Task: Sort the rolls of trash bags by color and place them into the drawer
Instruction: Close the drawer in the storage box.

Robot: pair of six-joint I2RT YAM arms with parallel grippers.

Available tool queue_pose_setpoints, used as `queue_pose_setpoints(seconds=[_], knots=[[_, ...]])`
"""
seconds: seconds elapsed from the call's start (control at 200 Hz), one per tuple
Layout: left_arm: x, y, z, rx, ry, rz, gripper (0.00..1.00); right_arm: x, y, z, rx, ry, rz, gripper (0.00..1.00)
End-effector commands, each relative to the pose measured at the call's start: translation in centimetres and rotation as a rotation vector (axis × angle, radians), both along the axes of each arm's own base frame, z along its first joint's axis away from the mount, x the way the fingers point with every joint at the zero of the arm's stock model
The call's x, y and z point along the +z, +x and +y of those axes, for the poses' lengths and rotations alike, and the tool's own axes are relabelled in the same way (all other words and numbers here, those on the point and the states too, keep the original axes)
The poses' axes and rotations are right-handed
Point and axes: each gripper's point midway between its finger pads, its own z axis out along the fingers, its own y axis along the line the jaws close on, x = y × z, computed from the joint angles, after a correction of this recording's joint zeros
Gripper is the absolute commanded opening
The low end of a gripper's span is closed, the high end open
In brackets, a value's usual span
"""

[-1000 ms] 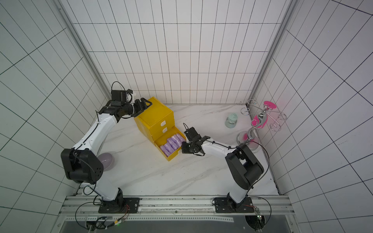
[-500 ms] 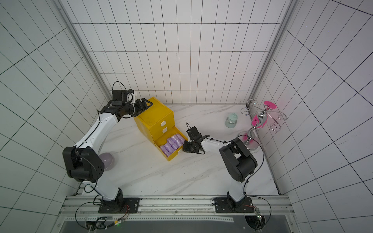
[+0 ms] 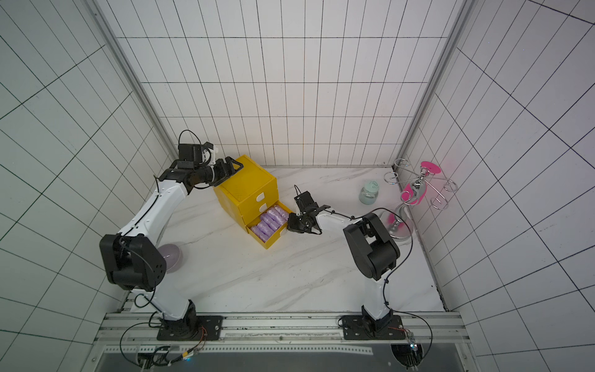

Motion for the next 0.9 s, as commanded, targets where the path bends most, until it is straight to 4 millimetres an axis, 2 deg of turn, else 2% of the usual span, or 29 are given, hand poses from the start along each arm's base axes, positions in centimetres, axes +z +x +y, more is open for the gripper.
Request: queue_pose_setpoints(seconds=[0.0,0.165,0.555,0.72,0.894], knots=[[-2.9,-0.1,0.4,0.003,0.017,0.081,0.87,0.6,1.4,1.9,0.002,0.076,0.008,0.17],[-3.0,-0.1,0.3,-0.001,0.014,0.084,0.87,0.4,2.4,4.2,-0.011,0.159,0.025,0.18],[-3.1,-0.2,0.2,-0.004,0.009,0.088,0.87,2.1,6.1,9.3,-0.07,0.328,0.024,0.18],[-3.4,-0.3,0.1,-0.008,0.006,0.095,0.87,2.8,7.3,10.3,-0.104,0.386,0.021,0.19],[-3.0,-0.4,0.1,-0.006,0.002,0.089,0.87,3.6,7.0,10.1,-0.098,0.389,0.007,0.22]])
